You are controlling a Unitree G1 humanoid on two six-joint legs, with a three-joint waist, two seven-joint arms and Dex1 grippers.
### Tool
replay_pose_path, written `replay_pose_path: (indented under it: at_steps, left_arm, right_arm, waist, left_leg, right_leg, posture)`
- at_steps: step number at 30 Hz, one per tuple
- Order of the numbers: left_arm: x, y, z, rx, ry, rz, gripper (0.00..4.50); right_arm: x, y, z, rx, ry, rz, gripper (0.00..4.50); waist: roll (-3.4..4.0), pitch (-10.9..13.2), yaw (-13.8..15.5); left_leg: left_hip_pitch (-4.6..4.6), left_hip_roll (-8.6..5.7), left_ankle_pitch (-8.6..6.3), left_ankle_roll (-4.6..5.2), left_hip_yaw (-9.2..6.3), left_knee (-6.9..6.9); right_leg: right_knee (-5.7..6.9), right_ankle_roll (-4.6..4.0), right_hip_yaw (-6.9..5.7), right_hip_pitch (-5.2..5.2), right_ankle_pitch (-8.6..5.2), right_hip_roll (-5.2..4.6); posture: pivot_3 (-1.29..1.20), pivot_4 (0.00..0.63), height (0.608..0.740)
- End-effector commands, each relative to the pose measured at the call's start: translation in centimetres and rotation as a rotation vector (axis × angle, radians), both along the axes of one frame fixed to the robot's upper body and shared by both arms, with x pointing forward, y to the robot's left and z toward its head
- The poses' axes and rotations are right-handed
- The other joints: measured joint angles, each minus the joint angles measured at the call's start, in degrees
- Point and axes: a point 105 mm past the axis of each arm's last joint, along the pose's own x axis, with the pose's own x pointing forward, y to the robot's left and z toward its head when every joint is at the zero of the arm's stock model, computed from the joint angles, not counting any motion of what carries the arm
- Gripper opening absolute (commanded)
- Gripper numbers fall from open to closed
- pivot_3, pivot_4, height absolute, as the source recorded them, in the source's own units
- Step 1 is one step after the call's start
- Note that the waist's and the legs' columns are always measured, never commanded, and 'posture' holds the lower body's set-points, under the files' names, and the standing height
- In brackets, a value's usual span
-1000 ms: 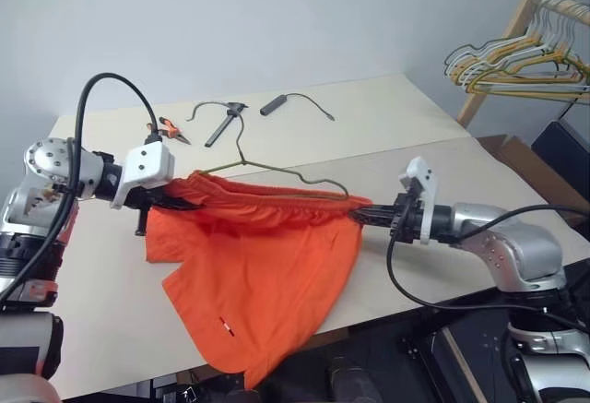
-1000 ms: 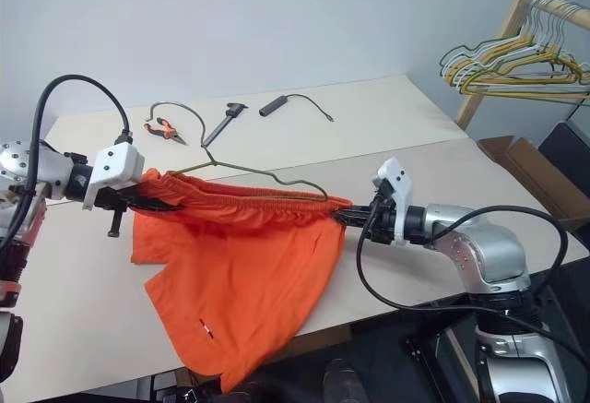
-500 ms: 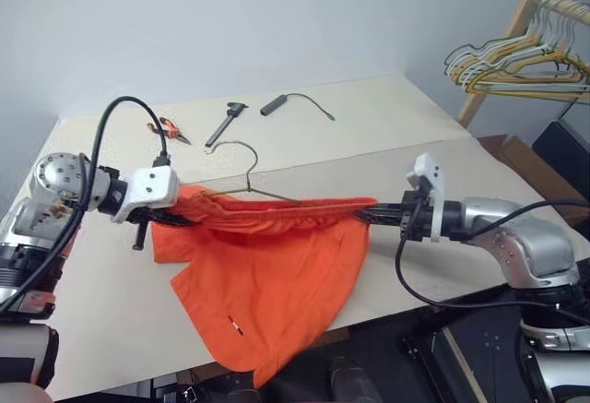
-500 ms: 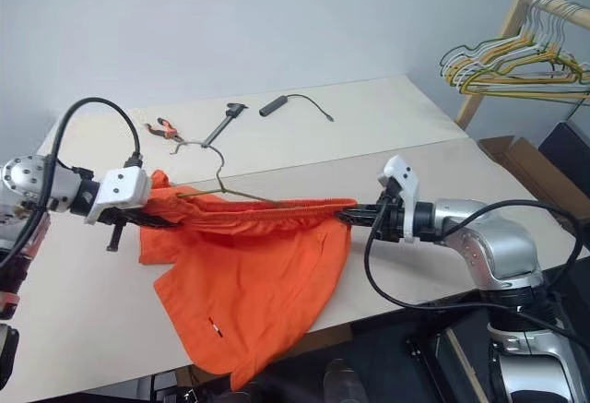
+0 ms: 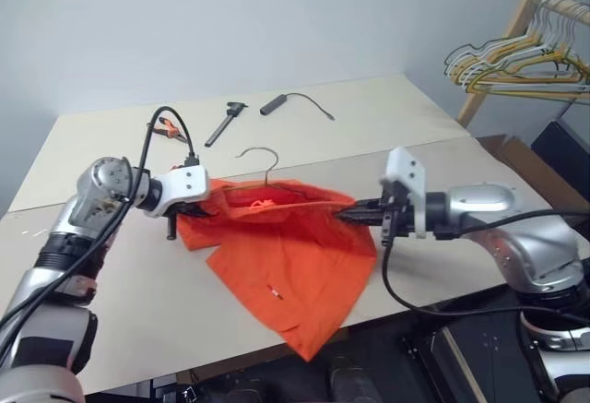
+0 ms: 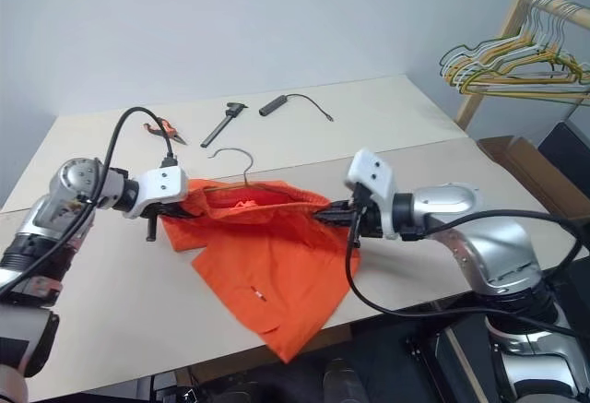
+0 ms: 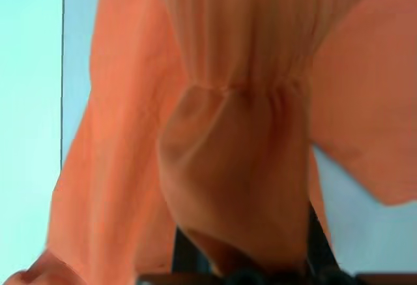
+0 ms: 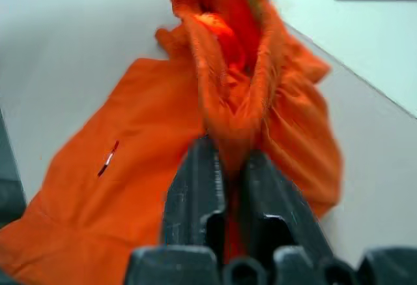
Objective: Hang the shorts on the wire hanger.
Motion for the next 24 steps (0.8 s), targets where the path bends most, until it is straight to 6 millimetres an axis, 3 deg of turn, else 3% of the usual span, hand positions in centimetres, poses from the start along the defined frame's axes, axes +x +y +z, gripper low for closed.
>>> replay_pose_path:
  at_steps: [1, 6, 10, 17, 21, 24]
  left_arm:
    - [0.2, 0.0, 1.8, -0.034, -0.04, -0.005, 0.0]
    - [-1.0, 0.3, 2.1, -0.041, 0.008, -0.071, 0.0]
    - [-2.1, 0.9, 2.1, -0.021, 0.06, -0.112, 0.0]
    - [-2.4, 1.1, 2.2, -0.012, 0.077, -0.116, 0.0]
    - [-2.2, 0.5, 1.9, -0.015, 0.075, -0.121, 0.0]
    - [-2.1, 0.3, 1.7, 0.008, 0.073, -0.139, 0.0]
  right_arm:
    - [1.0, -0.7, 0.6, -0.066, -0.099, -0.086, 1.93]
    - [2.7, -2.4, 1.8, -0.067, -0.171, -0.212, 3.72]
    - [2.7, -2.8, 3.3, -0.048, -0.233, -0.216, 3.72]
    - [-0.2, -1.5, 4.3, -0.013, -0.23, -0.01, 3.72]
    - [-0.1, -1.1, 6.7, 0.073, -0.255, 0.018, 3.72]
    - [0.0, 0.4, 7.9, 0.082, -0.274, 0.067, 3.72]
  waist:
    - [0.0, 0.0, -0.3]
    - [0.0, 0.0, -0.3]
    - [0.0, 0.0, -0.3]
    - [0.0, 0.0, 0.0]
    - [0.0, 0.0, 0.0]
    - [0.0, 0.0, -0.3]
  left_leg:
    - [-0.01, 0.0, 0.03, -0.06, 0.0, 0.0]
    - [0.0, 0.0, 0.03, -0.05, 0.0, 0.0]
    - [0.0, 0.01, 0.03, -0.05, 0.0, -0.02]
    - [0.0, 0.0, 0.0, 0.0, 0.0, -0.01]
    - [0.01, 0.0, -0.01, 0.02, 0.0, 0.01]
    - [0.02, 0.0, 0.02, -0.03, 0.0, 0.01]
  right_leg:
    - [0.0, 0.0, 0.01, -0.02, 0.0, 0.0]
    - [-0.01, 0.0, 0.02, 0.0, 0.0, 0.0]
    - [-0.01, 0.0, 0.03, -0.02, 0.0, 0.01]
    - [-0.03, 0.0, 0.0, 0.04, 0.0, 0.02]
    - [-0.03, 0.0, 0.0, 0.07, 0.0, 0.01]
    - [-0.02, 0.0, 0.01, 0.04, 0.0, 0.01]
  posture:
    - [-0.17, 0.067, 0.74]
    - [-0.17, 0.066, 0.74]
    - [-0.16, 0.062, 0.74]
    - [-0.15, 0.055, 0.74]
    - [-0.15, 0.05, 0.74]
    - [-0.17, 0.045, 0.74]
